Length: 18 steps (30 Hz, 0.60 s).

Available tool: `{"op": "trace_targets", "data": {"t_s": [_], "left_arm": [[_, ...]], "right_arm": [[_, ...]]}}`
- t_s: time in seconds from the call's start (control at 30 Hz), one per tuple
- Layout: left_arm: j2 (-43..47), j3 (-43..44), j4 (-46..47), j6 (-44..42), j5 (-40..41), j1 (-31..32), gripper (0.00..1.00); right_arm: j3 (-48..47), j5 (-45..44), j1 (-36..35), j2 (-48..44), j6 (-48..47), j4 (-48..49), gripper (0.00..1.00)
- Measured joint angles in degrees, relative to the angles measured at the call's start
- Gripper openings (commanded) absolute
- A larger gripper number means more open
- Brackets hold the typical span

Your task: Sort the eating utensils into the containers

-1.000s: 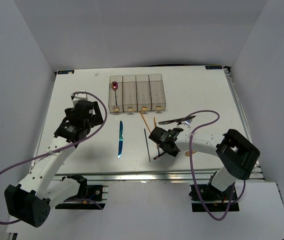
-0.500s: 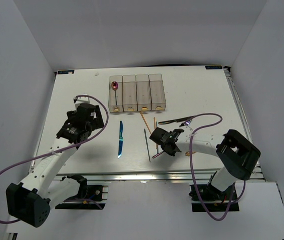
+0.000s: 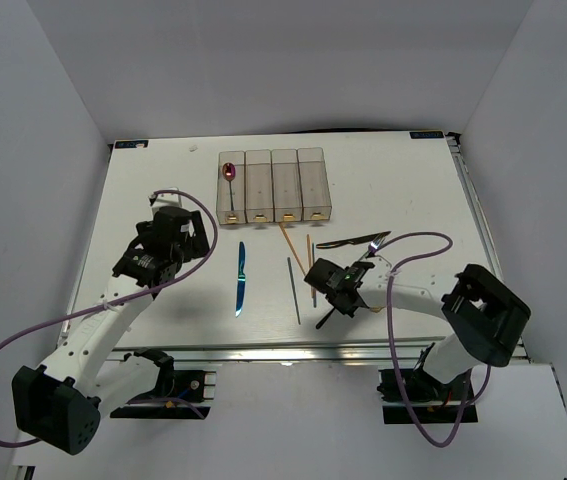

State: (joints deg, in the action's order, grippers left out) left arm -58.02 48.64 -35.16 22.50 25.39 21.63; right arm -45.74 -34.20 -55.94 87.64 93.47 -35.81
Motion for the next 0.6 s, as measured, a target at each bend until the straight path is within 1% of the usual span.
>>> {"op": "trace_targets", "data": {"t_s": [0.13,0.2,0.3,0.37,0.47,0.53,0.6], "left_arm": [[0.0,0.1,0.2,0.3,-2.7,0.0,0.98],[0.0,0.1,0.9,0.9,-5.6,0.0,0.98],[0.0,-0.3,4.4,2.8,-13.6,0.0,0.98],[0.2,-1.8,9.2,5.4,-20.9,0.0,0.98],[0.2,-5.6,18.2,10.8,-31.5,0.2,0.98],[0.0,-8.1,24.5,14.5,-37.3,0.7,0.98],[-0.6,-9.1,29.2,17.4,-41.2,1.7,0.98]], "right_arm": [[0.9,0.2,0.0,-3.0,0.2,-1.9,0.0],[1.1,0.2,-0.1,-5.4,0.0,-2.2,0.0],[1.2,-0.4,-0.4,-9.3,-3.5,-1.4,0.0],[1.2,-0.5,-0.6,-11.2,-10.1,1.5,0.0],[1.2,2.1,-0.8,-13.5,-24.9,10.3,0.0],[1.2,5.0,-1.0,-15.2,-34.4,16.5,0.0],[0.9,7.1,-1.1,-16.3,-40.3,19.9,0.0]]}}
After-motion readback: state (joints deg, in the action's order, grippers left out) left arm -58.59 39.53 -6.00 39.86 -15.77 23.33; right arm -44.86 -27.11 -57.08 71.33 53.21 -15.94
